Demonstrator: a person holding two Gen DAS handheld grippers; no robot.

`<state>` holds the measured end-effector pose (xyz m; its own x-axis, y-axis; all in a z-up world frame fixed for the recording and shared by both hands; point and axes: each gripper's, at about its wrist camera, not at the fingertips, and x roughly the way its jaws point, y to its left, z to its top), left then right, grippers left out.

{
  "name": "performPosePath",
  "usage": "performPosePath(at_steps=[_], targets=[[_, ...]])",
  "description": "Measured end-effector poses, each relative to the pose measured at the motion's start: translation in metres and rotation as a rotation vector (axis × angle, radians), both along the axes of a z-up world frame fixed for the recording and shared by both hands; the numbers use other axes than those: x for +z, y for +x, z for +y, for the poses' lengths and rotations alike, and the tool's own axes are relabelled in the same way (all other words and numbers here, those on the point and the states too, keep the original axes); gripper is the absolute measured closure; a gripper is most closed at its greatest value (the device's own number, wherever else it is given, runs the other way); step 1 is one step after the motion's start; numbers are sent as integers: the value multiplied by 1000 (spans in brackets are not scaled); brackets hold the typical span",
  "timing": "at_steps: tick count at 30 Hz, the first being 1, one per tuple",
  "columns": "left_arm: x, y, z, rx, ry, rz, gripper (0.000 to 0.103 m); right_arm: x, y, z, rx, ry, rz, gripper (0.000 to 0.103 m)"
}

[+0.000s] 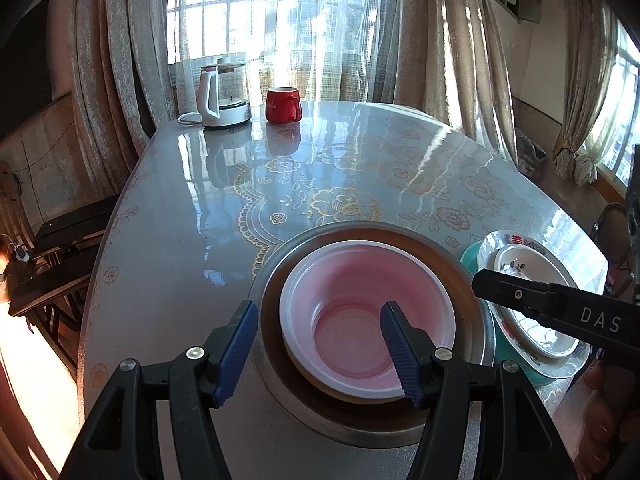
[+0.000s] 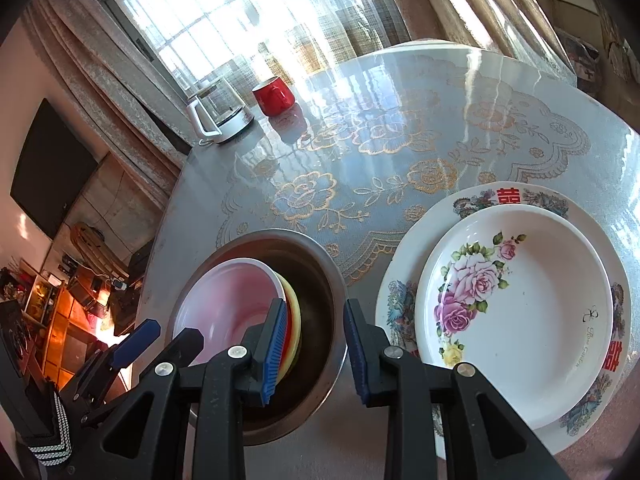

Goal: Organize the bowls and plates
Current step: 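Move both grippers to the steel bowl's rim and close them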

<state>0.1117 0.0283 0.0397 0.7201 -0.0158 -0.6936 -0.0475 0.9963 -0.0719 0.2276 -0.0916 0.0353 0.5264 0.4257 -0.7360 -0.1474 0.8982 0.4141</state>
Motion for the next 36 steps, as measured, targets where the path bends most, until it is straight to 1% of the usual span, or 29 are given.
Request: performPosePath(at_steps=[4, 11, 12, 17, 21, 27, 29, 30, 33, 34, 36], targets=[[1, -3, 7, 27, -5, -7, 33, -2, -4, 0, 2, 10, 8, 72], [-2, -8, 19, 73, -13, -2, 31, -5, -9, -1, 3, 22, 20, 72], [-3, -9, 22, 81, -16, 2, 29, -5, -9, -1, 2, 26, 21, 72], [-8, -14, 35, 119, -36, 20, 28, -8, -14, -4, -11, 35, 30, 69], [-15, -19, 51, 162, -75, 36, 26, -8, -18, -6, -17, 48, 36, 67], [-24, -22, 66, 191, -154, 63, 28, -10, -21, -5, -15, 42, 45, 67], [-26, -23, 67, 194, -165, 63, 28, -13, -22, -4, -17, 36, 56, 67], [-26, -23, 68, 193, -168, 62, 31, -14, -22, -4, -18, 37, 61, 67], [-26, -22, 68, 187, -172, 62, 33, -18, -22, -3, -17, 37, 77, 67], [-26, -20, 67, 184, -171, 59, 36, -19, -21, -2, -14, 40, 79, 67], [-25, -18, 66, 172, -167, 62, 37, -22, -21, -1, -15, 38, 88, 67]])
